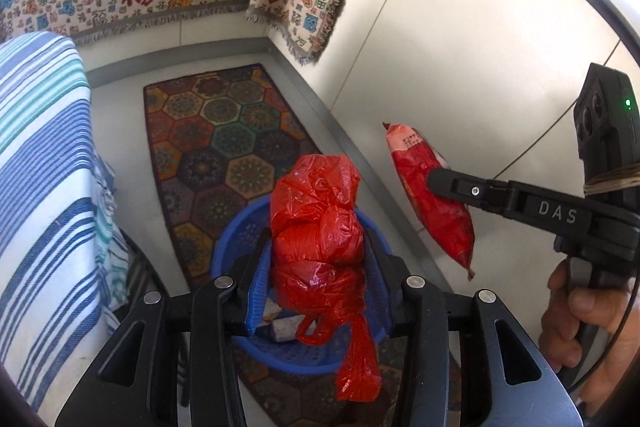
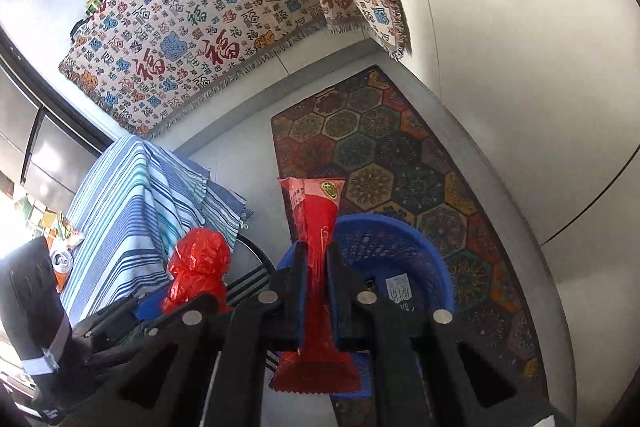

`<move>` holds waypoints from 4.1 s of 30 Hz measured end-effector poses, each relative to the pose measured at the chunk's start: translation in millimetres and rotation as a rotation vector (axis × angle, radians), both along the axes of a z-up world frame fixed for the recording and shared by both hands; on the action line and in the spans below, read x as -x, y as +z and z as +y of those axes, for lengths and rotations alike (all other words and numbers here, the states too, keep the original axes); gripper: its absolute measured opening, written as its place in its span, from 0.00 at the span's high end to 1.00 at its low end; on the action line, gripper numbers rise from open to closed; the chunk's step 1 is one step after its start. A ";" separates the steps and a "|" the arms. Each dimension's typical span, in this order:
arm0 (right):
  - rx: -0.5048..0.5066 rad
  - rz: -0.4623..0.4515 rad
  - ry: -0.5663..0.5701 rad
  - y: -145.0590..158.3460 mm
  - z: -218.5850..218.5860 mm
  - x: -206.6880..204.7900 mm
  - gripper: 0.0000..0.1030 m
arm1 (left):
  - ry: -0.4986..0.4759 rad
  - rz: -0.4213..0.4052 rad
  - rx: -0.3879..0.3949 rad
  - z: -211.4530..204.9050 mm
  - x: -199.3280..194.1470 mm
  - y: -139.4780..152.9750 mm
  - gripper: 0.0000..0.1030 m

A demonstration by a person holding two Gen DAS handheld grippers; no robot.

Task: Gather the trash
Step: 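Open both grippers to drop the bag and wrapper into the wastebasket, then move both grippers back over the table toward the cans, then grasp the crushed red Coke can with the left gripper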

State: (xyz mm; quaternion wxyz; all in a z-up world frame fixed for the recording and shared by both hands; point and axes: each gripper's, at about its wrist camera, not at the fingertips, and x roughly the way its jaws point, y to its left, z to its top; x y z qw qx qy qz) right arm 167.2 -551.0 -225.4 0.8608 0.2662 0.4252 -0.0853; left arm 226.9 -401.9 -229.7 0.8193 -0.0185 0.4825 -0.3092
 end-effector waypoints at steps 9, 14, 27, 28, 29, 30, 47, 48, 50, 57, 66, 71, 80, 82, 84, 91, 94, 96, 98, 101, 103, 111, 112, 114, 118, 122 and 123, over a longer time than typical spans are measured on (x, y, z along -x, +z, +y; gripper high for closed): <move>-0.091 -0.018 -0.090 -6.7 -20.0 5.7 0.62 | 0.022 0.037 0.056 -6.9 -11.6 -10.3 0.19; -0.051 -0.040 -0.109 4.0 -21.3 10.7 0.60 | 0.029 0.024 0.066 -4.5 -8.8 0.6 0.18; 0.225 -0.032 -0.005 40.8 63.3 -5.3 0.37 | 0.122 -0.094 -0.009 119.9 72.8 65.2 0.07; 0.246 -0.048 0.026 45.1 81.6 -7.2 0.37 | 0.143 -0.096 -0.030 135.8 79.1 63.9 0.07; 0.261 -0.064 0.054 45.7 96.9 -6.2 0.37 | 0.169 -0.097 -0.055 154.8 85.0 61.4 0.07; 0.276 -0.083 0.095 47.5 119.0 -6.5 0.37 | 0.199 -0.099 -0.079 174.7 90.4 58.3 0.07; 0.349 -0.034 0.469 19.9 406.0 -38.2 0.28 | 0.473 -0.106 -0.331 398.8 102.1 23.3 0.00; 0.370 -0.023 0.468 18.5 414.7 -45.8 0.28 | 0.485 -0.106 -0.331 405.8 100.1 22.9 0.00; 0.416 -0.010 0.456 15.9 427.6 -56.0 0.25 | 0.504 -0.100 -0.329 414.4 96.9 23.4 0.00; 0.434 -0.021 0.405 11.7 443.3 -78.5 0.15 | 0.524 -0.095 -0.326 423.4 93.5 22.3 0.00; 0.432 -0.018 0.404 10.6 442.9 -81.4 0.12 | 0.527 -0.095 -0.327 426.0 93.3 22.8 0.00; 0.430 -0.019 0.404 10.3 442.6 -81.0 0.12 | 0.529 -0.095 -0.325 425.6 93.1 22.8 0.00; 0.429 -0.017 0.402 9.6 441.8 -80.9 0.11 | 0.507 -0.064 -0.331 450.5 87.2 24.5 0.00; 0.428 -0.018 0.402 9.4 441.8 -80.6 0.11 | 0.514 -0.041 -0.302 468.0 74.1 26.4 0.00; 0.428 -0.018 0.402 9.3 441.7 -80.7 0.11 | 0.470 -0.031 -0.225 482.1 57.7 29.6 0.01; 0.429 -0.018 0.402 9.3 441.3 -80.1 0.11 | 0.389 -0.097 -0.205 482.0 20.2 27.8 0.00; 0.428 -0.019 0.403 9.5 440.9 -80.0 0.11 | 0.360 -0.109 -0.188 473.0 11.6 28.2 0.01; 0.428 -0.019 0.403 9.5 440.7 -79.8 0.11 | 0.345 -0.123 -0.177 467.4 10.0 30.9 0.04; 0.428 -0.019 0.403 9.4 440.7 -79.7 0.11 | 0.342 -0.132 -0.196 462.6 8.9 30.3 0.16; 0.428 -0.019 0.403 9.5 440.8 -79.5 0.11 | 0.363 -0.136 -0.177 466.5 10.5 31.9 0.27; 0.428 -0.019 0.403 9.5 441.0 -79.3 0.11 | 0.382 -0.130 -0.153 471.1 12.4 32.7 0.32; 0.428 -0.019 0.403 9.8 441.1 -78.6 0.11 | 0.376 -0.028 -0.135 464.6 51.5 35.6 0.20; 0.428 -0.020 0.403 9.8 441.3 -78.5 0.11 | 0.362 -0.032 -0.148 462.0 55.8 35.6 0.15; 0.428 -0.020 0.403 9.8 441.1 -78.5 0.11 | 0.342 -0.053 -0.176 459.4 58.4 37.0 0.07; 0.428 -0.020 0.404 9.7 441.2 -78.3 0.11 | 0.355 -0.047 -0.176 461.6 44.0 33.4 0.05; 0.428 -0.021 0.404 9.7 440.8 -78.1 0.11 | 0.371 -0.068 -0.149 462.5 31.3 34.8 0.06; 0.428 -0.021 0.404 9.7 440.8 -78.0 0.11 | 0.364 -0.073 -0.130 462.4 31.7 36.3 0.08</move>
